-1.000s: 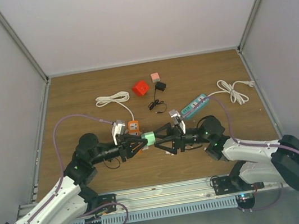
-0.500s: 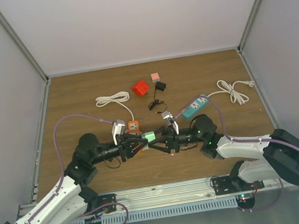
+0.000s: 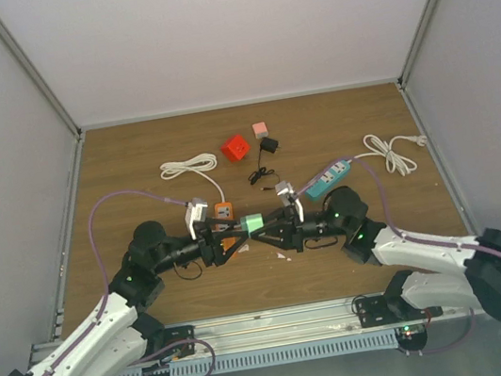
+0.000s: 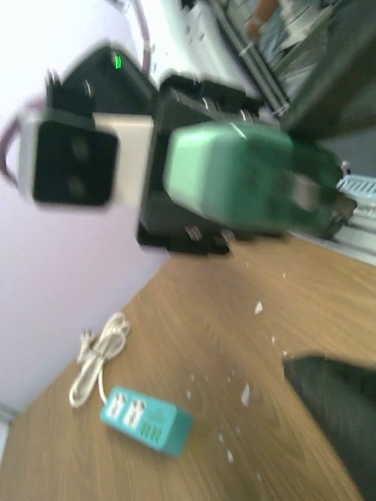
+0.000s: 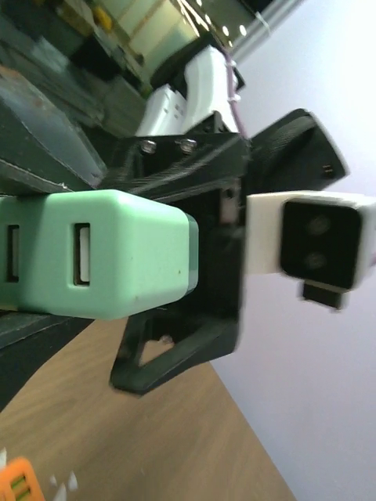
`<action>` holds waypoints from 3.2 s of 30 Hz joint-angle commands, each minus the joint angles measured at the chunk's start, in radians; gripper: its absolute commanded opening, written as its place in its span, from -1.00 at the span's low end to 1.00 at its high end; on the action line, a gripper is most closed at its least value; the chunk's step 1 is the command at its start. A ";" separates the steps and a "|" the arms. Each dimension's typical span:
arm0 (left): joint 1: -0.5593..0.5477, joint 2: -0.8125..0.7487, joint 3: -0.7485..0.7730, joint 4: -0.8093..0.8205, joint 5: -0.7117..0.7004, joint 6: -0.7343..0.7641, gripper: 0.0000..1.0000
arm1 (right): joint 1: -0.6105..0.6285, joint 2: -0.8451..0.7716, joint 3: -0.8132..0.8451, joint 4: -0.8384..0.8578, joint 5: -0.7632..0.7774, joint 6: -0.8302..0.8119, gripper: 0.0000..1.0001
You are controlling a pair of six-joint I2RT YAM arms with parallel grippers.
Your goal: Insert the plug
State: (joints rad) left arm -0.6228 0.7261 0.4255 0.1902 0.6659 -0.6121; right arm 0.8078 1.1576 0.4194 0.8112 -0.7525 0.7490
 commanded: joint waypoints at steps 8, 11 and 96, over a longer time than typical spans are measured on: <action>0.045 -0.057 0.016 -0.236 -0.359 0.036 0.98 | -0.300 -0.109 0.242 -0.774 0.375 -0.073 -0.99; 0.049 -0.069 0.011 -0.276 -0.422 0.049 0.98 | -0.438 0.007 0.325 -0.908 0.352 -0.107 -0.99; 0.164 -0.192 -0.141 -0.439 -0.876 -0.054 0.98 | 0.127 0.992 1.491 -1.806 0.718 0.114 -0.99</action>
State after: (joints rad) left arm -0.4686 0.5385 0.3016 -0.2756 -0.1894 -0.6483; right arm 0.9199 2.1899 1.9125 -1.0149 -0.0189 0.8459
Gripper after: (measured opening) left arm 0.990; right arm 0.262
